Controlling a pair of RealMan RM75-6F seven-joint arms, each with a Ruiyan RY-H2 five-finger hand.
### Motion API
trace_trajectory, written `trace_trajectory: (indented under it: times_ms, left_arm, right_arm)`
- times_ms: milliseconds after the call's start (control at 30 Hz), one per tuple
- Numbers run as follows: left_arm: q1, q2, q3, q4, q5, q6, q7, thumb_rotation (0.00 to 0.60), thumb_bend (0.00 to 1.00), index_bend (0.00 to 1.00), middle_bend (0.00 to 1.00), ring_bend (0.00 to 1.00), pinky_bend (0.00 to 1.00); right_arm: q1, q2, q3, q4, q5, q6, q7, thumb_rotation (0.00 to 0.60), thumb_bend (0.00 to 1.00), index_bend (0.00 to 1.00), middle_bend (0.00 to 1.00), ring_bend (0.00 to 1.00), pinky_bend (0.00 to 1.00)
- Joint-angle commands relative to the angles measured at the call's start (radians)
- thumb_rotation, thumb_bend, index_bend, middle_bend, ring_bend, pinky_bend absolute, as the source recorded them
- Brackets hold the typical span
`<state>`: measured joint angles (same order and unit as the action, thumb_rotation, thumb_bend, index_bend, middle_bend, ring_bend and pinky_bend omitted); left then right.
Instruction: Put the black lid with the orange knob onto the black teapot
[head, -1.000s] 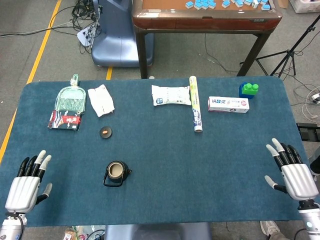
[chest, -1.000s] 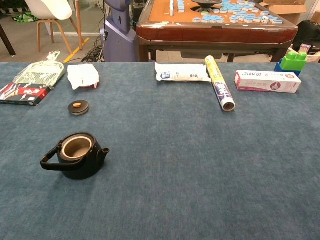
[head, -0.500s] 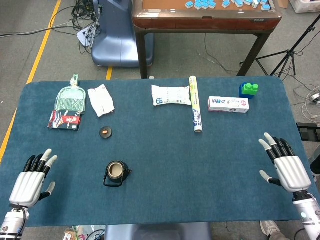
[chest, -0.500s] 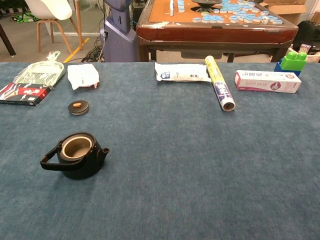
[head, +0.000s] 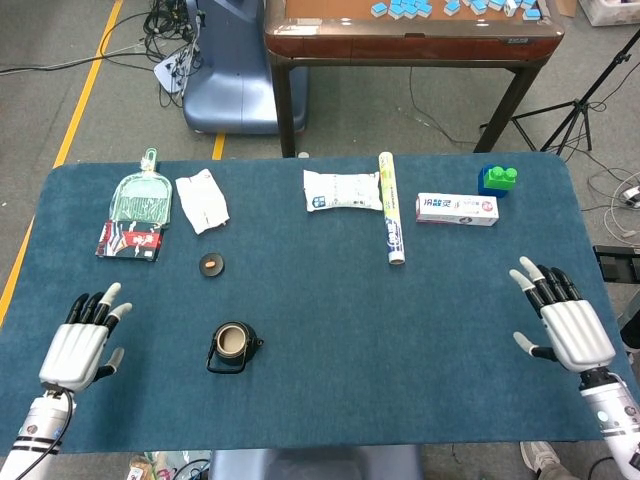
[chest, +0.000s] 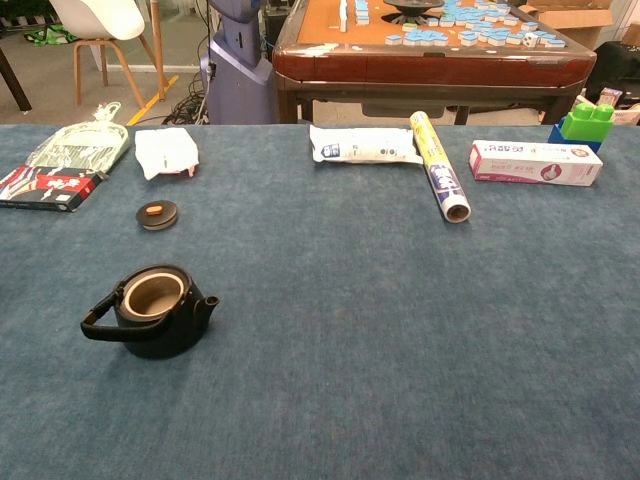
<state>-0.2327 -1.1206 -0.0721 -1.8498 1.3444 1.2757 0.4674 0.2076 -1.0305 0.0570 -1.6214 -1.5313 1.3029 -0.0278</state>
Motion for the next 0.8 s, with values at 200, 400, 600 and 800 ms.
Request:
trace_trajectory:
  times_ms: [200,400,600,800]
  left_arm:
    - [-0.083,-0.052,-0.036,0.063,-0.055,-0.097,-0.012,0.600,0.36,0.25,0.00,0.00,0.00]
    - [-0.147,-0.070,-0.056,0.075,-0.136,-0.190,-0.015,0.600,0.36,0.25,0.00,0.00,0.00]
    - [-0.207,-0.065,-0.072,0.082,-0.211,-0.258,0.001,0.600,0.36,0.23,0.00,0.00,0.00]
    - [-0.273,-0.048,-0.087,0.071,-0.311,-0.320,0.041,0.600,0.36,0.20,0.00,0.00,0.00]
  right_arm:
    - [0.038,0.083,0.031,-0.099,0.043,-0.046,-0.013,0.600,0.25,0.01,0.00,0.00,0.00]
    - [0.070,0.120,0.047,-0.135,0.072,-0.090,-0.014,0.600,0.25,0.01,0.00,0.00,0.00]
    - [0.100,0.116,0.059,-0.124,0.100,-0.130,-0.014,0.600,0.25,0.01,0.00,0.00,0.00]
    - [0.119,0.108,0.064,-0.122,0.115,-0.148,-0.023,0.600,0.25,0.01,0.00,0.00,0.00]
